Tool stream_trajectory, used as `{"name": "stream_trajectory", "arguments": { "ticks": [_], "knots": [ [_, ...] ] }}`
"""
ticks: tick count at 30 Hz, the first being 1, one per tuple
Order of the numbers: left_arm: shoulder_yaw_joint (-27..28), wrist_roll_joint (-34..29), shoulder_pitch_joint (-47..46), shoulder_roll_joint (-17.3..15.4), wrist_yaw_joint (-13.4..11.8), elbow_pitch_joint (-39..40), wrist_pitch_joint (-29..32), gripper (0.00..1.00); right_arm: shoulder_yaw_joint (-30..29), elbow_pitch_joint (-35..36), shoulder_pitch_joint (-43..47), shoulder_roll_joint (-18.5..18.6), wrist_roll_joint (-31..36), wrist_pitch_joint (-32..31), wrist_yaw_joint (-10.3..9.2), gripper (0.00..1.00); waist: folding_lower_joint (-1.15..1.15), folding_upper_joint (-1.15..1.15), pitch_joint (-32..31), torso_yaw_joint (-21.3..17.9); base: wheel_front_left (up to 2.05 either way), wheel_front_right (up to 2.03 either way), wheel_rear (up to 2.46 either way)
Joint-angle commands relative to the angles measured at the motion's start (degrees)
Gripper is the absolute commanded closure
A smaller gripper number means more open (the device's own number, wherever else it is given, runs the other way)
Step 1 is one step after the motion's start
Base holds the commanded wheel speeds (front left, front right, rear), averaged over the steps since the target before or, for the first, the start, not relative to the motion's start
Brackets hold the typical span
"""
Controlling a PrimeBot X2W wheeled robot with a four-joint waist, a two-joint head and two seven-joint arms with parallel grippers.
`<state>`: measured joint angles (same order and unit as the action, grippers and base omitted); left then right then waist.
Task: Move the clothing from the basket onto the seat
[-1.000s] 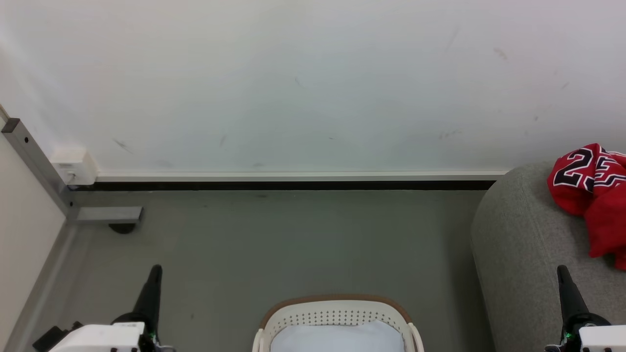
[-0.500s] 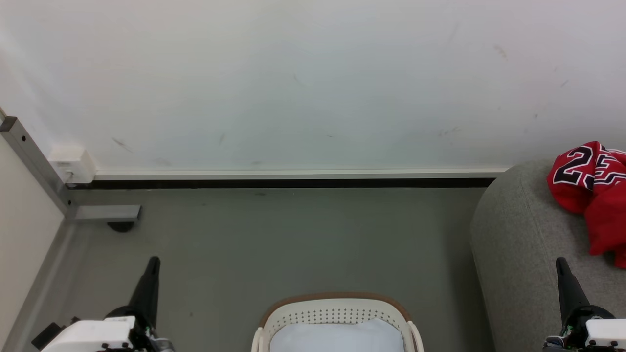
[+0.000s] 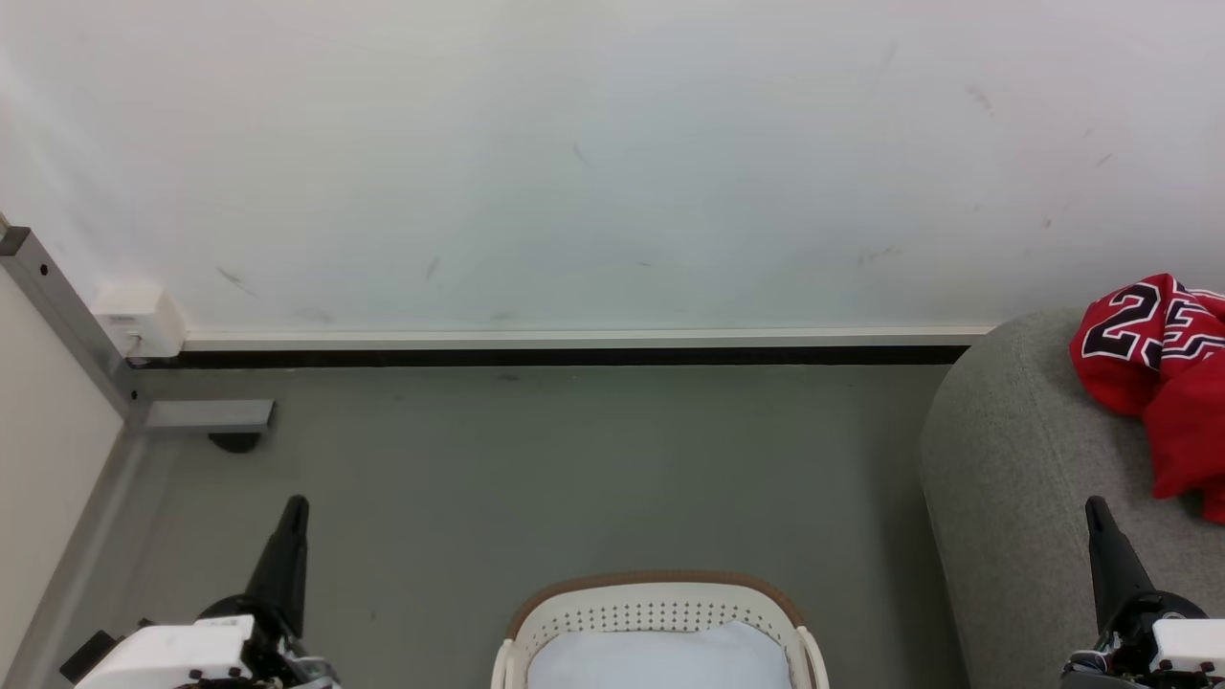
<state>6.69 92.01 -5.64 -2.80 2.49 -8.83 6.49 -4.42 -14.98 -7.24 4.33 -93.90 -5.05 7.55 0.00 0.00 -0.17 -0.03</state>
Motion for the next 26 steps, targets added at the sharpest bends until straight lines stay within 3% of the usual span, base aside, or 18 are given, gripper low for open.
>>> {"name": "stream_trajectory", "arguments": {
  "ticks": [1,26],
  "knots": [
    [0.2,0.7,-0.5,-0.1,0.1,0.1,0.2,1.0,0.0,0.1,-0.6,0.6,-0.7,0.1,-0.12,1.0,0.0,0.0,0.0,0.0,0.0,0.0,0.0],
    [0.2,0.7,-0.5,-0.1,0.1,0.1,0.2,1.0,1.1,0.2,-0.4,1.3,-1.6,1.0,-0.12,1.0,0.0,0.0,0.0,0.0,0.0,0.0,0.0]
  ]
}}
